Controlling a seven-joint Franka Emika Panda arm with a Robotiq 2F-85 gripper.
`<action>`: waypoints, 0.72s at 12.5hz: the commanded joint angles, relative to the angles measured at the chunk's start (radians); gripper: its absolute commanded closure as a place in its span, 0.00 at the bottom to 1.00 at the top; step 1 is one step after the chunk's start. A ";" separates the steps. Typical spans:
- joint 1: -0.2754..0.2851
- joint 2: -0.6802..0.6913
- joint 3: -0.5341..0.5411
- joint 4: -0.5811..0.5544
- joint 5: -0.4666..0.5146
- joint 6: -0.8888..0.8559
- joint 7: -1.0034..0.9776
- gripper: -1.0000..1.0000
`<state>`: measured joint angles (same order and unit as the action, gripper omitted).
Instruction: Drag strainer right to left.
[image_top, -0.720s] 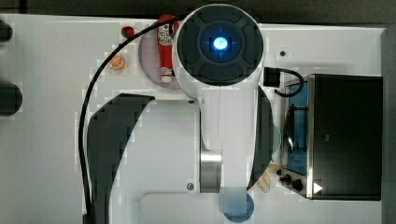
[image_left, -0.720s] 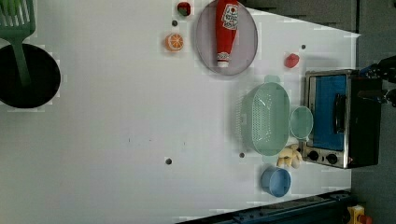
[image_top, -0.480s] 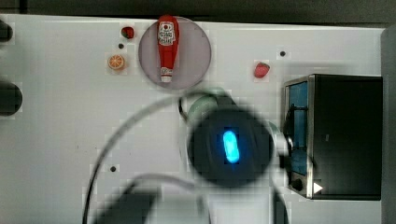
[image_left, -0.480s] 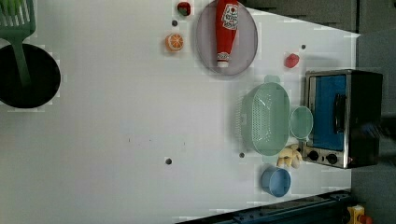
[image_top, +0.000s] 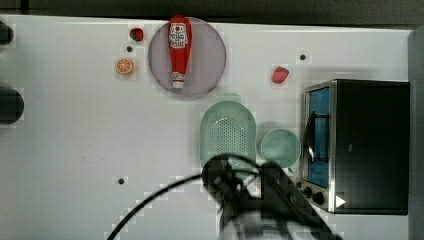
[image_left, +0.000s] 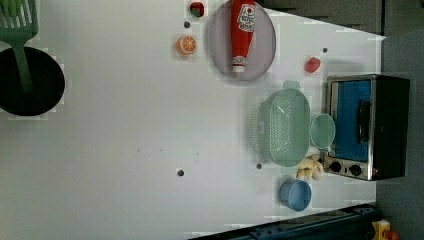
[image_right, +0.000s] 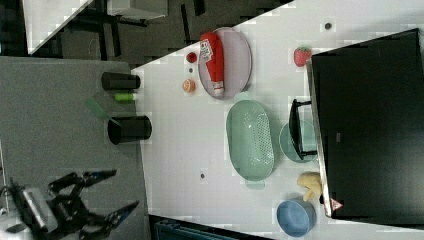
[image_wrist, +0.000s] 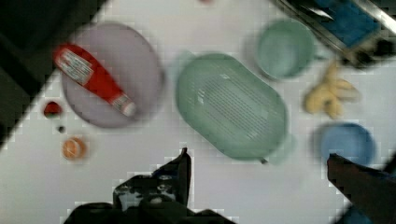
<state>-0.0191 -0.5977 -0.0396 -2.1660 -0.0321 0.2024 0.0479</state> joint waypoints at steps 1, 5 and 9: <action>-0.004 0.184 -0.004 -0.159 -0.015 0.135 0.062 0.00; -0.004 0.339 0.005 -0.286 -0.015 0.390 0.308 0.00; -0.003 0.554 0.022 -0.322 -0.015 0.623 0.557 0.00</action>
<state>-0.0157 0.0137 -0.0447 -2.5234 -0.0529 0.7915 0.4648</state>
